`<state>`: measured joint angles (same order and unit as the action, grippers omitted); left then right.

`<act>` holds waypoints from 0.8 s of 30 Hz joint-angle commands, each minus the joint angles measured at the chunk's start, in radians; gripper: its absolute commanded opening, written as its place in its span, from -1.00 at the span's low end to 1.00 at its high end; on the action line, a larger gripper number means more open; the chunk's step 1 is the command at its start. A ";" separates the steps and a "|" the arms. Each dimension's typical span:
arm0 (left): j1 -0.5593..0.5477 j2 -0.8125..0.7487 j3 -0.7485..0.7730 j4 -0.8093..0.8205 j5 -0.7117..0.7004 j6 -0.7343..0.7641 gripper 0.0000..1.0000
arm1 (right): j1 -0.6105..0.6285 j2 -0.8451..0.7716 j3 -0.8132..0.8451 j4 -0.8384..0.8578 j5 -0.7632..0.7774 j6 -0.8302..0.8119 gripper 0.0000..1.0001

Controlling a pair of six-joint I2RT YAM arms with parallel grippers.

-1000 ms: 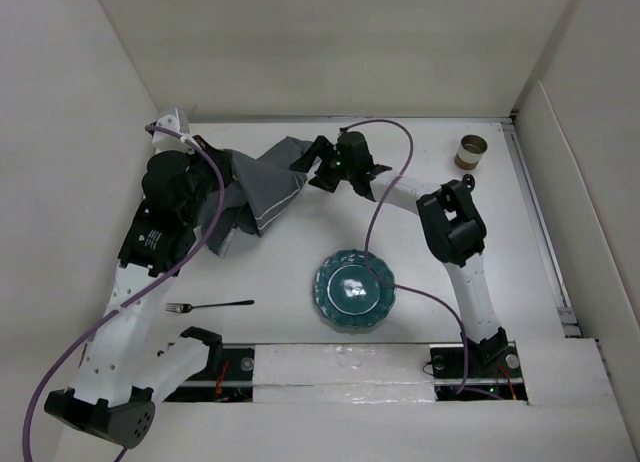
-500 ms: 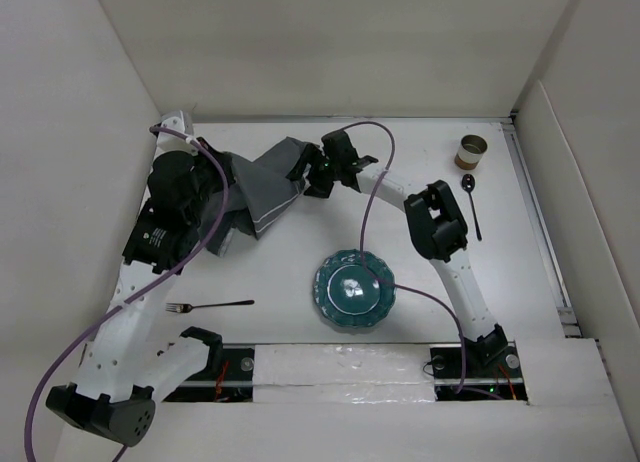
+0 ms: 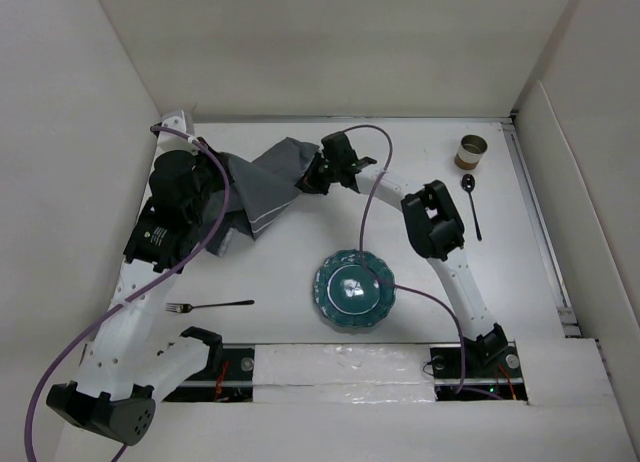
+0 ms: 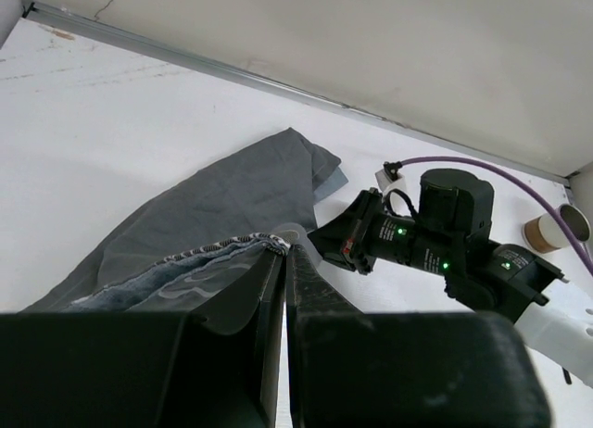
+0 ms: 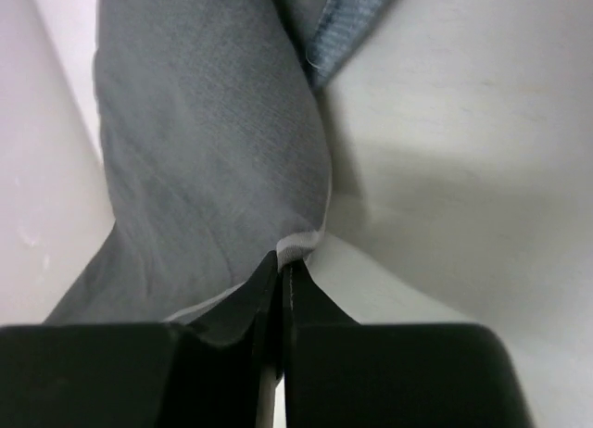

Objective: Set the dinner table for one person

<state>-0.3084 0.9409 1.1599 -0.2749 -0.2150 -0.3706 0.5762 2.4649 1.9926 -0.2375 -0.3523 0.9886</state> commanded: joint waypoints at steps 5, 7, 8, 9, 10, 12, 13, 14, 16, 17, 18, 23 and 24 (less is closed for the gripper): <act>-0.005 -0.013 0.015 0.081 -0.078 0.071 -1.00 | -0.030 -0.151 -0.002 0.288 -0.039 -0.051 -1.00; -0.005 -0.001 0.023 0.112 -0.112 0.093 -1.00 | -0.055 -0.243 0.037 0.164 0.016 -0.125 -1.00; -0.005 0.007 0.030 0.121 -0.127 0.113 -1.00 | -0.055 -0.274 0.075 0.123 0.035 -0.164 -1.00; -0.005 0.016 0.038 0.144 -0.142 0.119 -1.00 | -0.070 -0.305 0.095 0.037 0.048 -0.232 -1.00; -0.005 0.033 0.058 0.161 -0.149 0.130 -1.00 | -0.079 -0.329 0.118 -0.006 0.064 -0.264 -1.00; -0.005 0.059 0.093 0.201 -0.156 0.142 -1.00 | -0.120 -0.412 0.205 -0.145 0.113 -0.351 -1.00; -0.005 0.068 0.104 0.212 -0.156 0.147 -1.00 | -0.121 -0.412 0.240 -0.190 0.113 -0.379 -1.00; -0.005 0.076 0.113 0.221 -0.155 0.150 -1.00 | -0.131 -0.432 0.276 -0.239 0.149 -0.405 -1.00; -0.005 0.094 0.135 0.240 -0.156 0.153 -1.00 | -0.162 -0.435 0.400 -0.367 0.177 -0.464 -1.00; -0.005 0.096 0.136 0.243 -0.158 0.153 -1.00 | -0.171 -0.432 0.431 -0.403 0.205 -0.482 -1.00; -0.005 0.098 0.133 0.246 -0.153 0.153 -1.00 | -0.180 -0.429 0.454 -0.434 0.222 -0.508 -1.00; -0.005 0.064 0.034 0.230 -0.086 0.095 -1.00 | -0.236 -0.334 0.506 -0.468 0.251 -0.531 -0.81; -0.005 0.055 0.012 0.221 -0.063 0.078 -1.00 | -0.248 -0.266 0.532 -0.506 0.257 -0.538 -0.80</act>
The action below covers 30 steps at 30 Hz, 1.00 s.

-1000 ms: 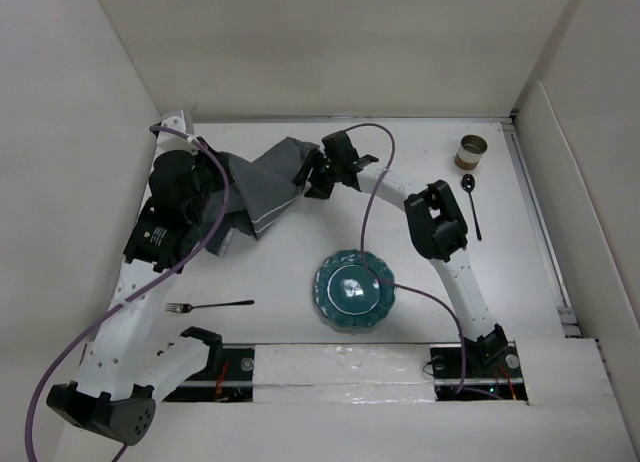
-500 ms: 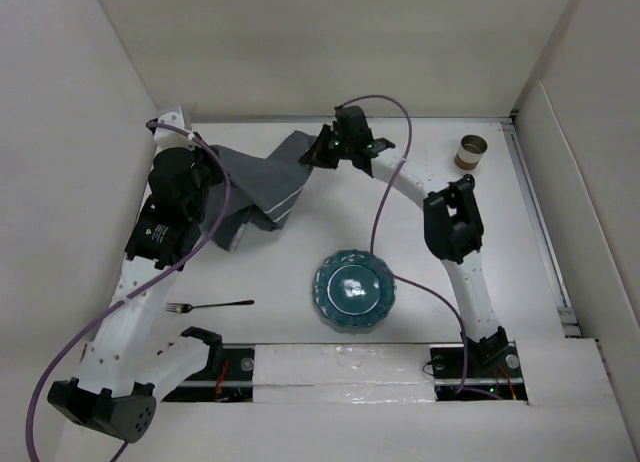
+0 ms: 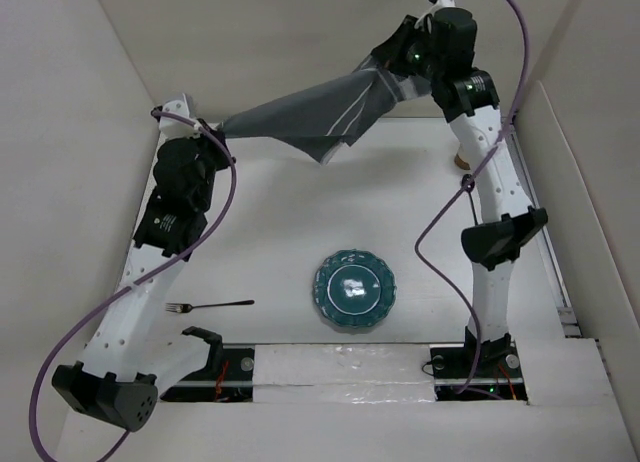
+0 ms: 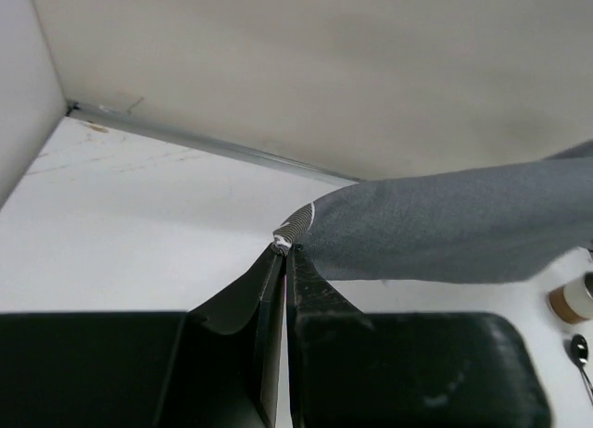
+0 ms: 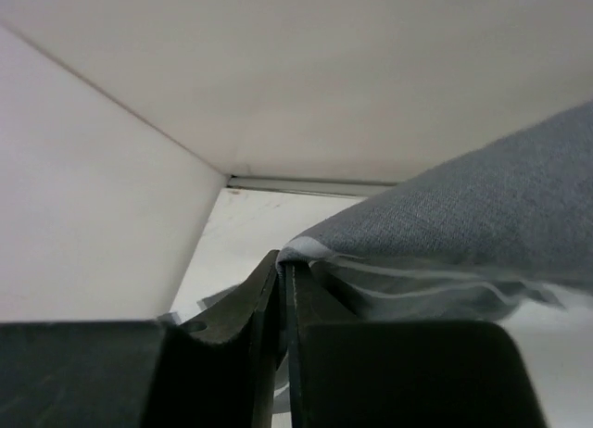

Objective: Set the dinner table for one person

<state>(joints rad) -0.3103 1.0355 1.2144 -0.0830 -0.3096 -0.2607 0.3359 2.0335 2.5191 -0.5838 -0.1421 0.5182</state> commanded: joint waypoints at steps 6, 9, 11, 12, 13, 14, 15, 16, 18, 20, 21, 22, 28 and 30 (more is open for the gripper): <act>-0.003 -0.078 -0.278 -0.017 0.084 -0.161 -1.00 | -0.028 0.341 0.136 -0.137 -0.022 -0.050 0.52; 0.025 -0.074 -0.328 -0.038 0.040 -0.221 -1.00 | -0.018 0.323 0.065 -0.149 -0.079 -0.061 0.68; 0.059 -0.060 -0.342 -0.043 0.030 -0.244 -1.00 | -0.003 0.222 -0.059 -0.133 -0.093 -0.093 0.70; 0.059 -0.054 -0.339 -0.040 0.011 -0.256 -1.00 | 0.017 0.173 -0.238 -0.082 -0.087 -0.125 0.63; 0.068 -0.042 -0.322 -0.038 -0.015 -0.258 -1.00 | 0.017 0.119 -0.335 -0.050 -0.080 -0.133 0.44; 0.068 -0.032 -0.310 -0.038 -0.040 -0.258 -1.00 | 0.031 0.066 -0.427 -0.021 -0.071 -0.138 0.31; 0.068 -0.020 -0.297 -0.031 -0.043 -0.253 -1.00 | 0.040 -0.035 -0.515 0.028 -0.070 -0.136 0.04; 0.068 0.000 -0.271 -0.031 -0.046 -0.250 -1.00 | 0.040 -0.082 -0.680 0.050 -0.065 -0.130 -0.60; 0.068 0.014 -0.250 -0.032 -0.040 -0.249 -1.00 | 0.049 -0.197 -0.825 0.073 -0.044 -0.119 -1.00; 0.068 0.017 -0.243 -0.028 -0.028 -0.239 -1.00 | 0.077 -0.258 -0.988 0.053 0.040 -0.112 -1.00; 0.068 0.012 -0.246 -0.023 -0.029 -0.238 -1.00 | 0.077 -0.328 -1.046 0.059 0.064 -0.092 -1.00; 0.068 0.003 -0.257 -0.023 -0.031 -0.235 -1.00 | 0.089 -0.361 -1.101 0.065 0.088 -0.078 -1.00; 0.068 -0.037 -0.323 -0.020 0.007 -0.230 -1.00 | 0.080 -0.530 -1.433 0.111 0.170 0.049 0.31; 0.068 -0.046 -0.341 -0.015 0.023 -0.232 -1.00 | 0.049 -0.523 -1.497 0.130 0.150 0.083 0.32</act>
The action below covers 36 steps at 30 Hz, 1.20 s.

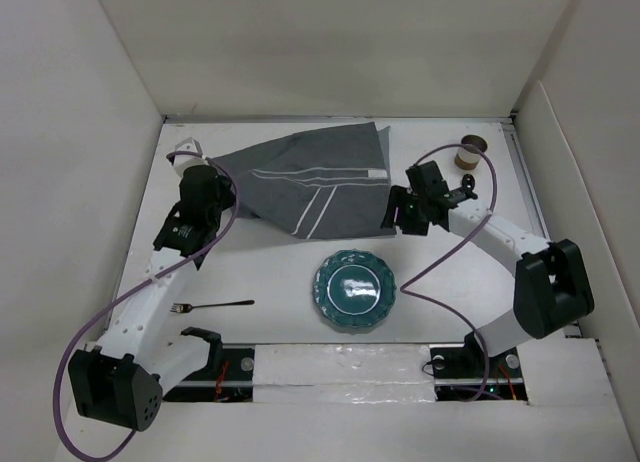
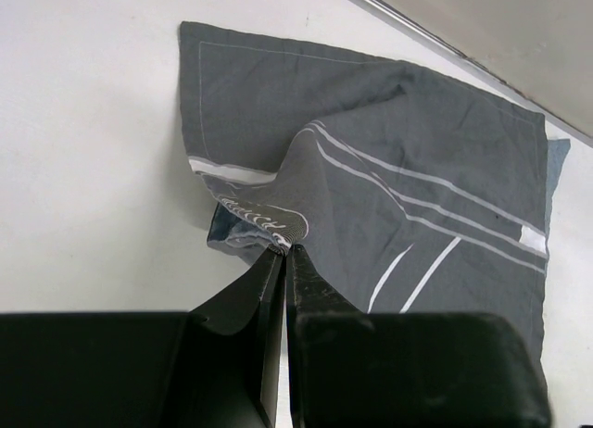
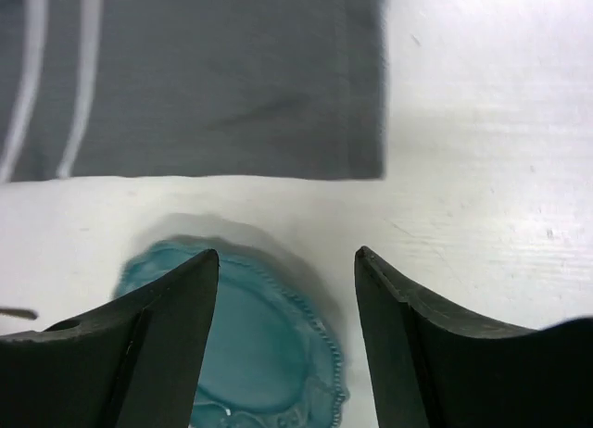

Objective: Set the dinner table for one person

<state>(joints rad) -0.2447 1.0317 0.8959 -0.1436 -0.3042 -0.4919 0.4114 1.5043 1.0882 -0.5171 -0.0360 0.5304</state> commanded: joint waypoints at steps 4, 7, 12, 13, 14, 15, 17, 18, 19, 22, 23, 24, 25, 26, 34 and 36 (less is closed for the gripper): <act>-0.007 -0.067 -0.055 0.047 0.034 -0.001 -1.00 | -0.094 0.004 -0.160 0.184 -0.074 0.135 0.12; -0.019 -0.074 -0.063 0.044 0.031 0.001 -1.00 | -0.121 0.020 -0.166 0.225 -0.108 0.149 0.13; -0.019 -0.087 -0.078 0.038 0.033 0.001 -1.00 | -0.143 0.094 -0.185 0.334 -0.182 0.213 0.20; -0.028 -0.088 -0.081 0.038 0.034 0.001 -1.00 | -0.143 0.102 -0.188 0.345 -0.188 0.223 0.18; -0.028 -0.088 -0.081 0.035 0.030 0.006 -1.00 | -0.143 0.108 -0.194 0.356 -0.200 0.242 0.16; -0.028 -0.090 -0.080 0.029 0.025 0.006 -1.00 | -0.143 0.114 -0.195 0.370 -0.200 0.255 0.12; -0.028 -0.094 -0.083 0.030 0.019 0.009 -1.00 | -0.152 0.134 -0.202 0.382 -0.190 0.279 0.02; -0.028 -0.091 -0.086 0.032 0.020 0.007 -1.00 | -0.152 0.140 -0.202 0.382 -0.183 0.290 -0.01; -0.028 -0.091 -0.084 0.032 0.022 0.006 -1.00 | -0.152 0.148 -0.203 0.384 -0.174 0.299 -0.08; -0.028 -0.094 -0.080 0.032 0.019 0.007 -1.00 | -0.161 0.157 -0.203 0.373 -0.133 0.336 -0.18; -0.028 -0.093 -0.078 0.029 0.016 0.010 -1.00 | -0.161 0.157 -0.202 0.359 -0.127 0.350 -0.22; -0.028 -0.091 -0.074 0.029 0.014 0.009 -1.00 | -0.161 0.157 -0.198 0.355 -0.120 0.358 -0.25; -0.028 -0.093 -0.072 0.029 0.014 0.010 -1.00 | -0.161 0.157 -0.200 0.350 -0.102 0.361 -0.28; -0.028 -0.093 -0.072 0.029 0.010 0.009 -1.00 | -0.161 0.157 -0.200 0.353 -0.097 0.365 -0.30; -0.028 -0.101 -0.068 0.027 -0.001 0.004 -1.00 | -0.172 0.201 -0.209 0.387 -0.129 0.367 -0.72; -0.028 -0.099 -0.058 0.029 -0.009 0.006 -1.00 | -0.172 0.192 -0.205 0.388 -0.140 0.358 -0.99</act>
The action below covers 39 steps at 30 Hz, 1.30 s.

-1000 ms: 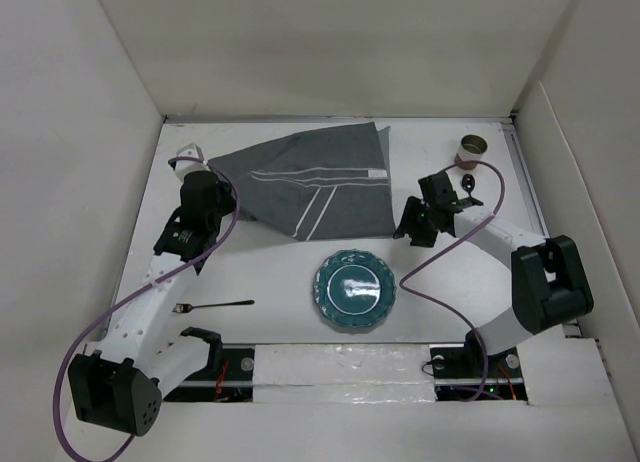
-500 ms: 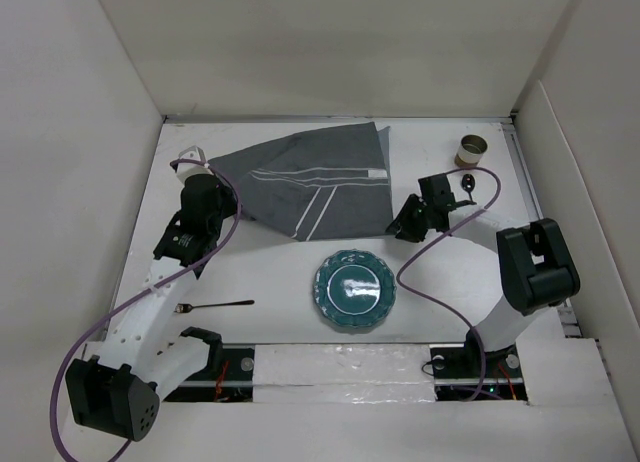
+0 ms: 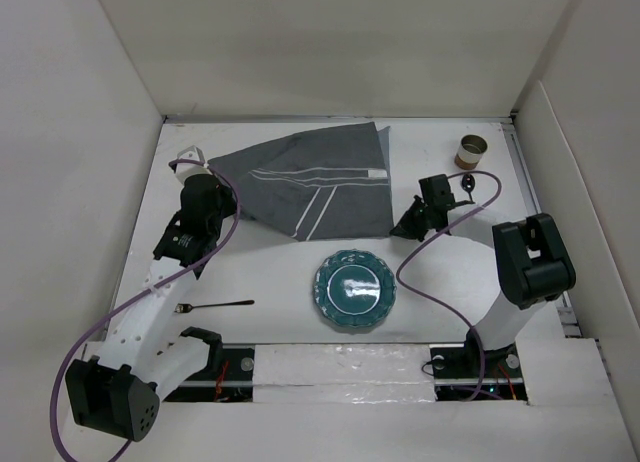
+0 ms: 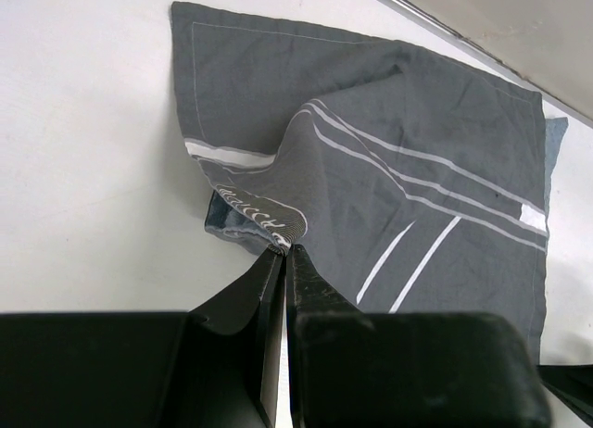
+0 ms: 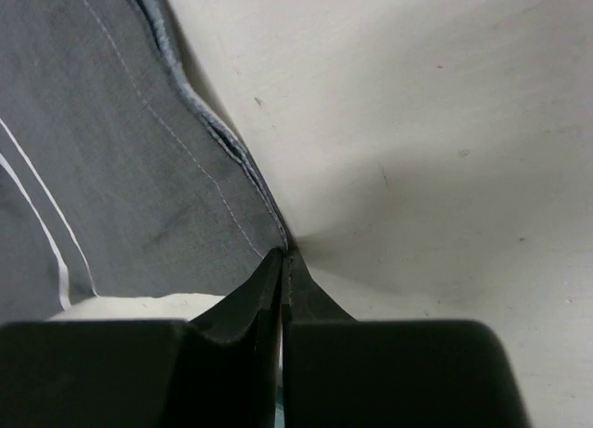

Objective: Set the dinner table for one person

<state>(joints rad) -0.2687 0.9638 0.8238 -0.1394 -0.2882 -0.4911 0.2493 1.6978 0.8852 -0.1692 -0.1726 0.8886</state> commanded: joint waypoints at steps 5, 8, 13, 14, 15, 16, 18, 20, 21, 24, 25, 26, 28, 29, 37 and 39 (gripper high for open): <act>-0.004 -0.017 0.064 0.027 -0.061 0.032 -1.00 | -0.030 -0.171 0.035 0.045 -0.008 -0.074 -1.00; 0.006 0.009 0.145 0.031 -0.083 0.060 -1.00 | -0.039 -0.338 0.162 -0.039 0.025 -0.176 -1.00; 0.016 0.052 0.415 0.026 -0.056 0.079 -1.00 | -0.057 -0.561 0.379 -0.118 0.094 -0.281 -1.00; 0.016 0.056 0.501 0.029 -0.042 0.077 -1.00 | -0.067 -0.623 0.456 -0.140 0.111 -0.313 -1.00; 0.016 0.061 0.546 0.029 -0.042 0.078 -1.00 | -0.067 -0.642 0.503 -0.141 0.111 -0.313 -1.00; 0.016 0.067 0.589 0.026 -0.023 0.079 -1.00 | -0.067 -0.656 0.556 -0.163 0.134 -0.324 -1.00; 0.016 0.085 0.714 0.001 -0.012 0.079 -1.00 | -0.058 -0.658 0.667 -0.254 0.166 -0.356 -1.00; 0.016 0.101 0.777 -0.015 0.014 0.082 -1.00 | -0.058 -0.652 0.797 -0.315 0.229 -0.362 -1.00; 0.016 0.104 0.823 -0.019 0.026 0.083 -1.00 | -0.058 -0.647 0.829 -0.329 0.232 -0.362 -1.00; 0.016 0.125 0.868 -0.031 0.056 0.082 -1.00 | -0.058 -0.629 0.931 -0.351 0.229 -0.361 -1.00; 0.016 0.130 0.867 -0.028 0.069 0.082 -1.00 | -0.058 -0.618 0.951 -0.355 0.231 -0.362 -1.00; 0.016 0.144 0.862 -0.023 0.072 0.082 -1.00 | -0.058 -0.607 0.969 -0.357 0.231 -0.366 -1.00; 0.016 0.165 0.848 -0.029 0.086 0.080 -1.00 | -0.068 -0.569 0.974 -0.355 0.217 -0.369 -1.00; 0.016 0.196 0.845 -0.038 0.096 0.083 -1.00 | -0.091 -0.552 0.963 -0.346 0.208 -0.370 -1.00; 0.143 0.432 0.889 -0.086 0.349 0.045 -1.00 | -0.177 -0.360 0.871 -0.199 0.041 -0.304 -1.00; 0.167 0.532 0.986 -0.100 0.395 0.033 -1.00 | -0.177 -0.297 0.883 -0.167 0.038 -0.290 -1.00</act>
<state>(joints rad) -0.1497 1.4223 1.6993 -0.2298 -0.0257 -0.4339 0.0856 1.3720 1.7573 -0.4381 -0.0834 0.5735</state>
